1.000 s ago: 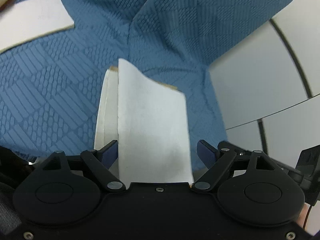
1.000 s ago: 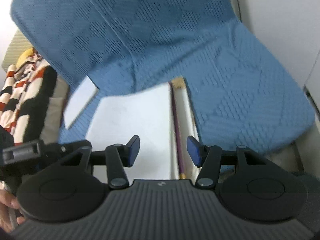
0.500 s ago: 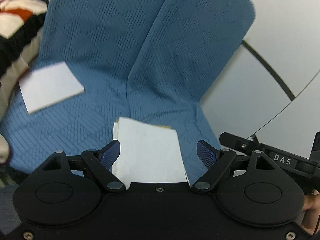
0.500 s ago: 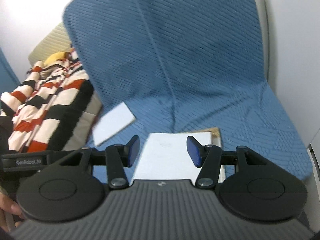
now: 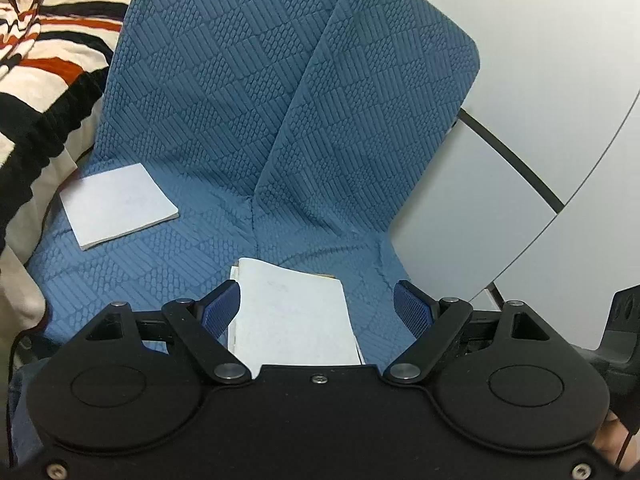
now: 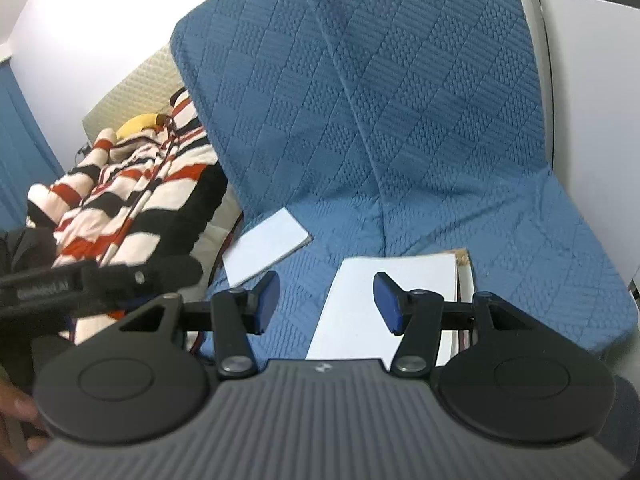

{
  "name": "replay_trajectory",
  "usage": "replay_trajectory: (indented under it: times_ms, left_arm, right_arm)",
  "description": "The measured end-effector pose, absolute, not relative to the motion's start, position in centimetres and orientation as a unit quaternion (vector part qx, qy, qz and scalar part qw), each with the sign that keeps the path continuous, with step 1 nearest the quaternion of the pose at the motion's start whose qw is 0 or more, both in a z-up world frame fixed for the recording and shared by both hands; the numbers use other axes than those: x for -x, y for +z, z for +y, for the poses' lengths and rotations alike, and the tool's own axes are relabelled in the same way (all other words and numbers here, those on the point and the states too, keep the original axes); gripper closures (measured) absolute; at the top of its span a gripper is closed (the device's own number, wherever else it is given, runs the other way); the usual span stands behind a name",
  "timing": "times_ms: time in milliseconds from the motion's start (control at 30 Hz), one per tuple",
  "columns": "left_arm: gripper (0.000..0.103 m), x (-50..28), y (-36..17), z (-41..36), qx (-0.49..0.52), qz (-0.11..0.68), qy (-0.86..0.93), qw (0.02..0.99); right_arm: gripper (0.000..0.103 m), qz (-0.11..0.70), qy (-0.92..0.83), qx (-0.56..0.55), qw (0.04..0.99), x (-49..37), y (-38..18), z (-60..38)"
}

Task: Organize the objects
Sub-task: 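Open both grippers and withdraw them from the stack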

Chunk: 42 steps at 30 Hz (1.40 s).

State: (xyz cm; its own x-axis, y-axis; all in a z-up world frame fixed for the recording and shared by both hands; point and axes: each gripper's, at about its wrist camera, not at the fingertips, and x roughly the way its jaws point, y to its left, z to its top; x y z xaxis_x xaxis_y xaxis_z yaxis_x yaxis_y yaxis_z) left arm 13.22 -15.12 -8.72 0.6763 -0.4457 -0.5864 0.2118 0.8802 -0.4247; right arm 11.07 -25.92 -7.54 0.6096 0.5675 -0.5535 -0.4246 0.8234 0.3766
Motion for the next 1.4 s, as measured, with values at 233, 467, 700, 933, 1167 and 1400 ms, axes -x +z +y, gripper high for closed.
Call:
replay_trajectory:
  times_ms: [233,467,700,933,1167,1400]
  left_arm:
    - [0.019,-11.8,-9.2,-14.2,0.161,0.353,-0.173,0.905]
    - [0.019,-12.1,-9.8,-12.7,0.169,0.356,-0.156,0.906]
    - [0.019,-12.7,-10.8,-11.1,0.175,0.357,-0.133,0.908]
    - [0.019,-14.3,-12.0,-10.0,0.18,0.352,-0.116,0.911]
    - [0.011,-16.2,-13.7,-8.2,0.181,0.35,-0.089,0.915]
    - [0.001,-18.5,-15.0,-6.8,0.175,0.339,-0.071,0.922]
  right_arm:
    - [0.047,0.345,0.276,-0.088,0.893,-9.3,-8.3,-25.0]
    - [0.047,0.346,0.28,-0.075,0.892,-9.2,-9.0,-23.9]
    - [0.047,0.346,0.284,-0.061,0.892,-9.8,-9.8,-23.0]
    - [0.047,0.34,0.287,-0.045,0.894,-10.7,-11.0,-21.3]
    - [0.048,0.341,0.303,-0.036,0.889,-12.3,-12.1,-20.2]
    - [0.015,0.336,0.304,-0.045,0.89,-14.3,-12.5,-19.8]
